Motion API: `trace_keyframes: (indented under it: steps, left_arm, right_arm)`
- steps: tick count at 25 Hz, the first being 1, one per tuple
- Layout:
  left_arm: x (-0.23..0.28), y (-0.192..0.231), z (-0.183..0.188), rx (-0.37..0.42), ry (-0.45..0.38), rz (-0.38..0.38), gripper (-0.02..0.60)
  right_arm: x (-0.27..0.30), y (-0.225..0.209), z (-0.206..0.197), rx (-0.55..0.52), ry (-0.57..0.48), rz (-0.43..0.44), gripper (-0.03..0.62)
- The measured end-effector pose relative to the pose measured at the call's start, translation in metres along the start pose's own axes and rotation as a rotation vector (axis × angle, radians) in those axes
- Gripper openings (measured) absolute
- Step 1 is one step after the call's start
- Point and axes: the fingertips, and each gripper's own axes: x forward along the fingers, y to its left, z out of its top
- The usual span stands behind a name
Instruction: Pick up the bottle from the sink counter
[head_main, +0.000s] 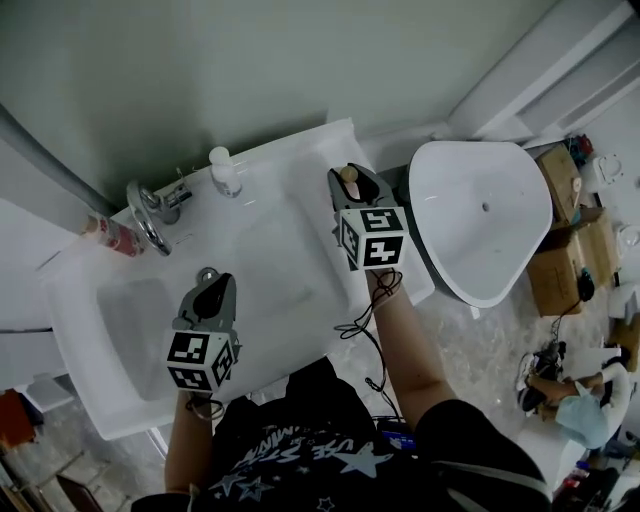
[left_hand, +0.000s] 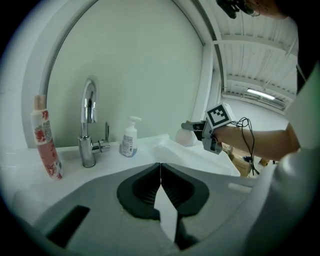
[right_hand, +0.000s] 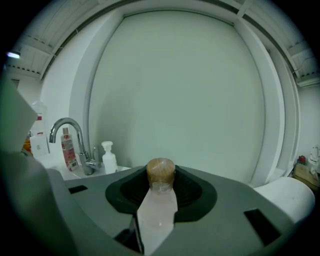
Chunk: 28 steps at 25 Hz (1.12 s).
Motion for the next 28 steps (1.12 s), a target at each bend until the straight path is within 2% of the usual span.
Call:
trace_keyframes:
  steps: [8, 18, 28]
  left_arm:
    - [-0.087, -0.001, -0.025, 0.043, -0.033, -0.047, 0.020]
    - [-0.197, 0.038, -0.069, 0.068, -0.057, -0.102, 0.020]
    - [-0.255, 0.046, -0.109, 0.095, -0.019, -0.216, 0.020]
  right_arm:
    - [-0.093, 0.063, -0.001, 0.020, -0.033, -0.051, 0.140]
    - [-0.180, 0.167, -0.014, 0.058, -0.038, -0.126, 0.140]
    - [-0.257, 0.249, -0.046, 0.111, -0.016, -0.177, 0.140]
